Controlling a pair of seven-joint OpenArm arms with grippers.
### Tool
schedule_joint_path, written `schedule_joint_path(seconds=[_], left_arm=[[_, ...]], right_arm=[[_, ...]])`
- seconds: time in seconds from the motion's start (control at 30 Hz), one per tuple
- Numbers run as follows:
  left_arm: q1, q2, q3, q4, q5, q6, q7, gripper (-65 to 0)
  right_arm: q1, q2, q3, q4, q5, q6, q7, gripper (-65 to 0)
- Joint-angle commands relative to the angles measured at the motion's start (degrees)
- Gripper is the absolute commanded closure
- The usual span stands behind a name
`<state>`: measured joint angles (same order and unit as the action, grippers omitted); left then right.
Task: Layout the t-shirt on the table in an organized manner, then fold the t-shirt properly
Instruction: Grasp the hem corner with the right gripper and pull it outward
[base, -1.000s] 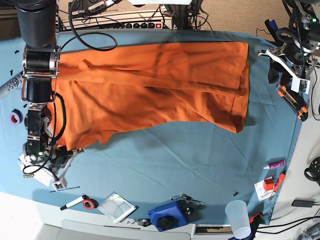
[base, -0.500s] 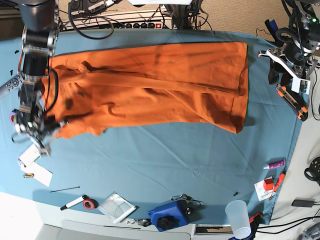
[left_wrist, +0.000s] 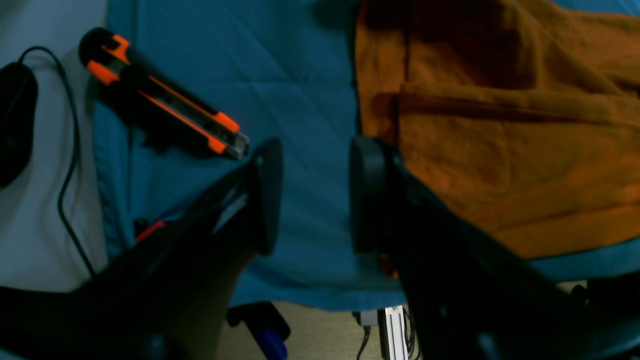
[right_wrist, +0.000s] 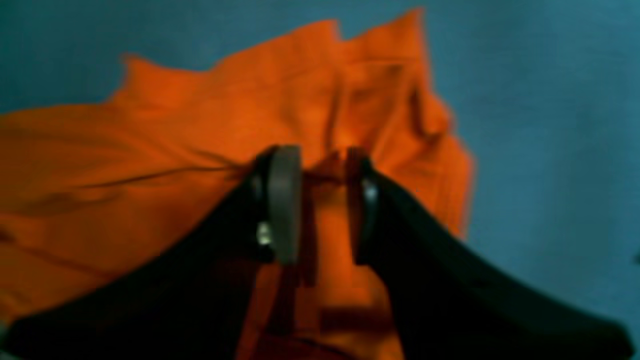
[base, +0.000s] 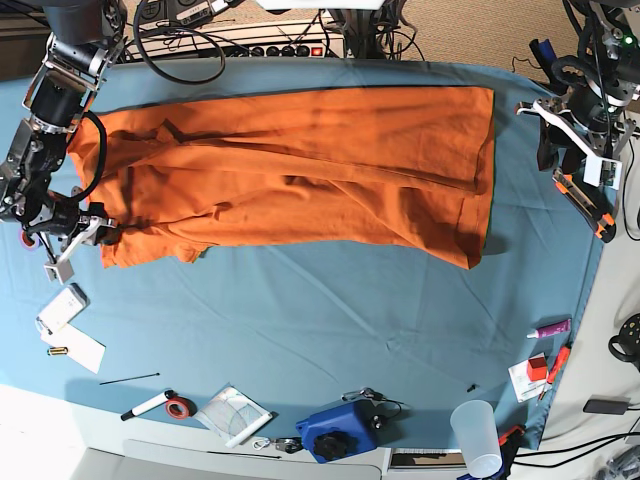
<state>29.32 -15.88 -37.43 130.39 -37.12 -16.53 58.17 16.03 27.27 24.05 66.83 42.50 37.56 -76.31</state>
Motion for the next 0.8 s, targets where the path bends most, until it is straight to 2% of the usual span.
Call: schedule_joint_path(seconds=[0.0,0.1,0.17,0.27,0.3,0.37,0.43,0.57,0.77], left_arm=[[0.02,-0.61,-0.26,0.83,-0.57,-0.02,-1.25,-23.2],[0.04,-0.59,-0.26,0.83,-0.57,-0.02,-1.22,-23.2],[0.04,-0.59,-0.26,0.83,-0.57,-0.02,-1.22,-23.2],[0.02,-0.59,-0.26,0.83,-0.57,-0.02,-1.25,-23.2],[0.02,-0.59,-0.26,0.83,-0.57,-0.02,-1.25,-23.2],[0.02,-0.59,-0.26,0.83,-0.57,-0.02,-1.27,-23.2],[0.02,-0.59,-0.26,0.83,-0.59,-0.02,-1.27,-23.2],[-0.79,-0.15,-0.24,0.83,-0.59,-0.02,-1.25,-23.2],[-1.40,0.02,-0.24,0.83,-1.03,-0.02,-1.20,-23.2]], right_arm=[[1.68,1.84,0.44,1.11,3.37,0.28,-0.44,-17.2],[2.10,3.19,0.50,1.60,12.44,0.44,-3.21,-17.2],[2.10,2.93,2.36,3.82,13.18,2.40,-3.15,-17.2],[2.10,1.90,6.03,7.98,12.61,2.44,-1.01,-17.2],[2.10,1.75,6.58,8.79,10.95,2.44,1.20,-17.2],[2.23,1.77,6.29,8.81,3.74,2.44,7.45,-17.2],[2.23,1.79,4.61,8.81,-3.74,-0.07,12.07,-17.2],[2.21,1.79,-1.84,8.81,-9.42,-2.14,15.13,-17.1],[2.21,1.16,-11.45,8.81,-21.53,-10.99,21.05,-17.1]])
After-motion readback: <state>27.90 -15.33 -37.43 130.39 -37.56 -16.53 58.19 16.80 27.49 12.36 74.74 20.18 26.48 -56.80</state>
